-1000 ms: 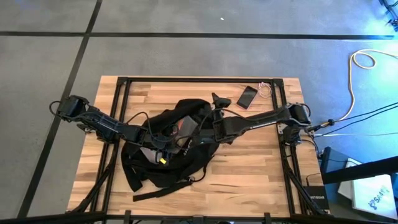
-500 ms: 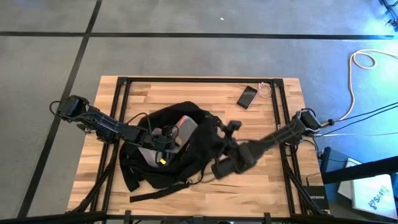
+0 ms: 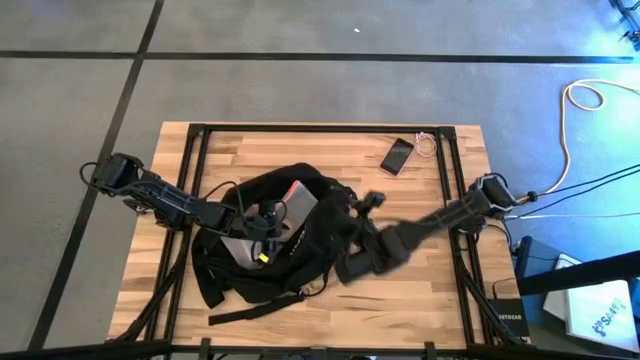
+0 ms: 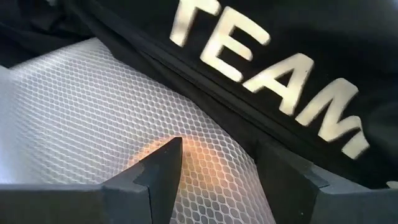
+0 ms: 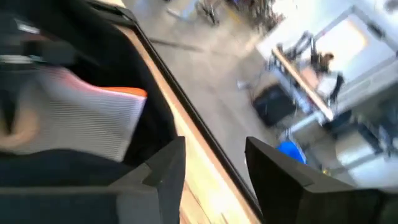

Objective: Unpack backpack
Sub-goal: Put the zipper pouch into the black backpack

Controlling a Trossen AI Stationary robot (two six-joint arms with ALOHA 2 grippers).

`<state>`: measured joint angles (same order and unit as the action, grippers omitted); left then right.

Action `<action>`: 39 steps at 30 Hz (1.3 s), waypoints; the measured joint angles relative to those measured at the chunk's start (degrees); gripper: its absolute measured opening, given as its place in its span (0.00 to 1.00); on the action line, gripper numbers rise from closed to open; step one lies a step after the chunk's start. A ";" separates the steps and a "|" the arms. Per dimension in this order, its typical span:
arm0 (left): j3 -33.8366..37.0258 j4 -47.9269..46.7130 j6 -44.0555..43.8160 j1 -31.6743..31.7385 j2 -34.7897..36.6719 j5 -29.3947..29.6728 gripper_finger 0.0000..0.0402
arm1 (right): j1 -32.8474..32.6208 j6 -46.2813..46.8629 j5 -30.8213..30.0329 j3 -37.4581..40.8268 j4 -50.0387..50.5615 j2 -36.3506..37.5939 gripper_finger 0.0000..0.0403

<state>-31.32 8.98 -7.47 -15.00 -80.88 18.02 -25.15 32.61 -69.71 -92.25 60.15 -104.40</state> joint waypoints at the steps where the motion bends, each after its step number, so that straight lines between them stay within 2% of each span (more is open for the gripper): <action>1: -0.15 -0.05 0.00 -0.20 0.45 1.14 0.46 | 1.47 -0.85 1.48 0.00 -0.97 0.00 0.39; 5: -1.08 0.41 3.95 -1.77 4.33 5.35 0.46 | 6.04 -5.66 9.27 0.00 -6.65 -0.10 0.50; 7: -2.10 -2.11 7.43 -3.10 7.81 8.69 0.46 | 7.29 -7.15 11.22 0.02 -9.69 -0.11 0.56; 11: -4.58 -9.39 15.11 -6.15 16.75 22.05 0.46 | 7.64 -8.58 11.32 0.08 -12.76 -0.84 0.65; 13: -4.69 -13.06 17.35 -7.20 20.90 30.35 0.46 | 7.47 -10.17 11.19 0.11 -14.98 -1.51 0.67; 15: -4.69 -17.65 17.78 -7.65 24.64 35.82 0.46 | 7.09 -12.35 11.28 0.11 -17.68 -2.17 0.67; 17: -4.69 -22.11 15.78 -7.91 27.77 36.48 0.46 | 7.15 -16.20 12.06 0.07 -23.05 -3.14 0.67; 21: -4.73 -25.98 12.31 -13.26 29.95 26.88 0.46 | 7.66 -27.01 17.71 0.07 -35.04 -6.74 0.64; 26: -4.75 -32.77 12.88 -21.41 28.22 35.26 0.46 | 9.80 -38.05 31.58 0.07 -47.94 -10.79 0.58; 30: -4.75 -40.88 10.24 -23.80 26.09 35.18 0.46 | 12.89 -41.28 43.10 0.09 -53.05 -13.03 0.52; 33: -4.70 -46.51 5.35 -23.67 23.86 35.19 0.46 | 15.09 -42.00 44.91 0.09 -54.05 -13.97 0.49; 39: -5.87 -46.91 6.10 -21.61 17.77 35.22 0.47 | 19.42 -41.21 44.91 0.09 -54.64 -16.89 0.46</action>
<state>-37.19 -37.92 -1.37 -36.62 -63.11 53.23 -5.73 -8.60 -24.80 -92.16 5.52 -121.29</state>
